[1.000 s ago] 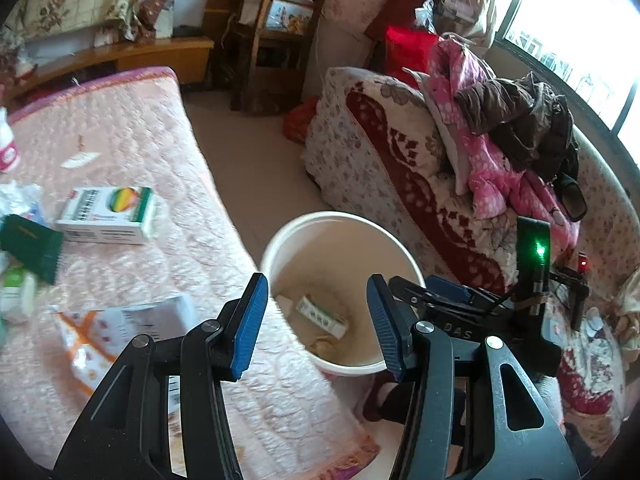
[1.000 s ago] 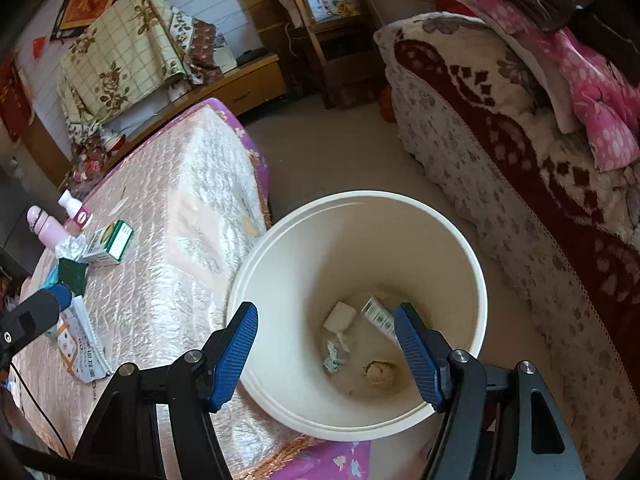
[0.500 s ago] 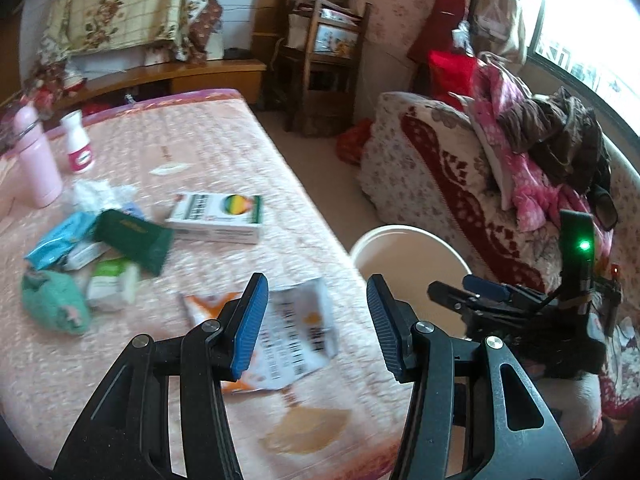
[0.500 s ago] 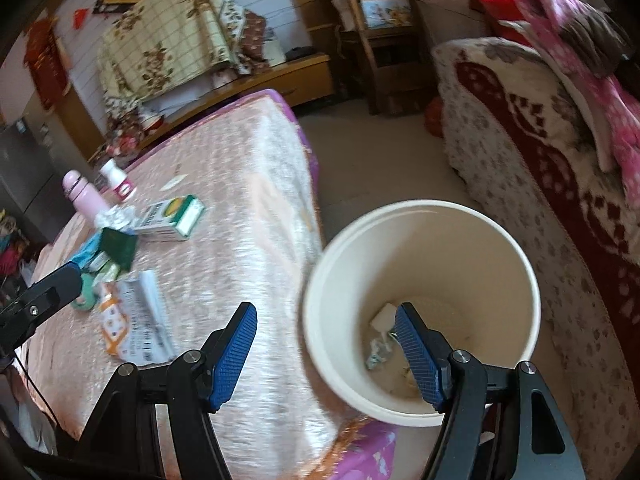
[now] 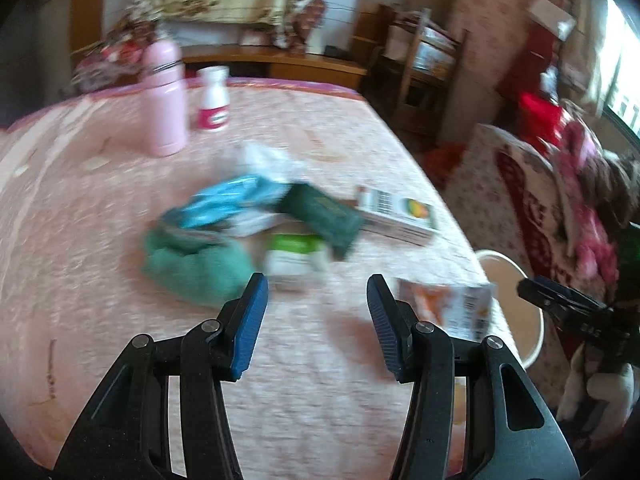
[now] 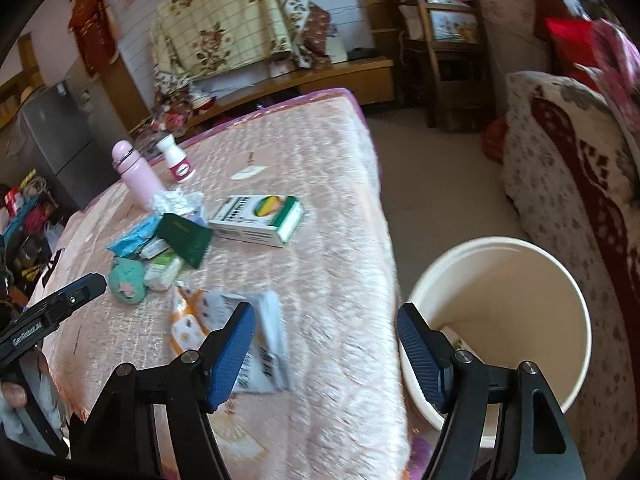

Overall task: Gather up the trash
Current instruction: 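Move both tools back over the table toward the remaining items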

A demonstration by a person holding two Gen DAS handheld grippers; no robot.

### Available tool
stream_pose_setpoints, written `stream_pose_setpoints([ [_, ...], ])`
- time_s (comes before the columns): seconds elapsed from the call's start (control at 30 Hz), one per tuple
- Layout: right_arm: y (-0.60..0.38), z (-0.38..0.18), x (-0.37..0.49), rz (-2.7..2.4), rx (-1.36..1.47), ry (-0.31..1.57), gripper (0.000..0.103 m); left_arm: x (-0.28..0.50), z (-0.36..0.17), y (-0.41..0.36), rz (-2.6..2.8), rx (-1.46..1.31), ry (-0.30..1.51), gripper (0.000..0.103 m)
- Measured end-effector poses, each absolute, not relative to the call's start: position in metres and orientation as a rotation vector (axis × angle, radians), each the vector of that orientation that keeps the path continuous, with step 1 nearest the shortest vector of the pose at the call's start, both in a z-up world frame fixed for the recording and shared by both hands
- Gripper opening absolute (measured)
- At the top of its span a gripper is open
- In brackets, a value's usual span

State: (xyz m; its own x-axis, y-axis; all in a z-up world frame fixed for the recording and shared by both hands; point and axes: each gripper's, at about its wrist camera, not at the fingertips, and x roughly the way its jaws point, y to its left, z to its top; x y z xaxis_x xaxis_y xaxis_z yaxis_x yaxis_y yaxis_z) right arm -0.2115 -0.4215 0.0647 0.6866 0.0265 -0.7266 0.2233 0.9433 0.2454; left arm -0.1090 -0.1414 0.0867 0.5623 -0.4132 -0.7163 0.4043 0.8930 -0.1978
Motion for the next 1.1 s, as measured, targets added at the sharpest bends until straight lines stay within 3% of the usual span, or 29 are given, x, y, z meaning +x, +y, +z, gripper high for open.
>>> stream_pose_setpoints([
  [0.1, -0.412, 0.064, -0.195, -0.090, 0.302, 0.824, 0.071, -0.096, 0.079, -0.122, -0.427, -0.080, 0.865, 0.057],
  [0.37, -0.401, 0.062, -0.143, -0.028, 0.234, 0.865, 0.074, -0.060, 0.052, -0.106, -0.278, -0.215, 0.904, 0.059],
  [0.63, -0.396, 0.060, -0.093, 0.067, 0.109, 0.889, 0.081, -0.047, 0.041, -0.114, -0.246, -0.133, 0.932, 0.062],
  [0.9, -0.379, 0.035, -0.037, 0.196, -0.111, 0.964, 0.082, -0.048, 0.042, -0.089, -0.387, -0.100, 1.003, 0.041],
  [1.07, -0.377, 0.017, -0.014, 0.224, -0.173, 1.024, 0.083, -0.065, 0.047, -0.077, -0.491, -0.054, 1.054, 0.038],
  [1.1, -0.377, 0.012, -0.011, 0.227, -0.169, 1.045, 0.076, -0.069, 0.047, -0.074, -0.510, -0.051, 1.063, 0.038],
])
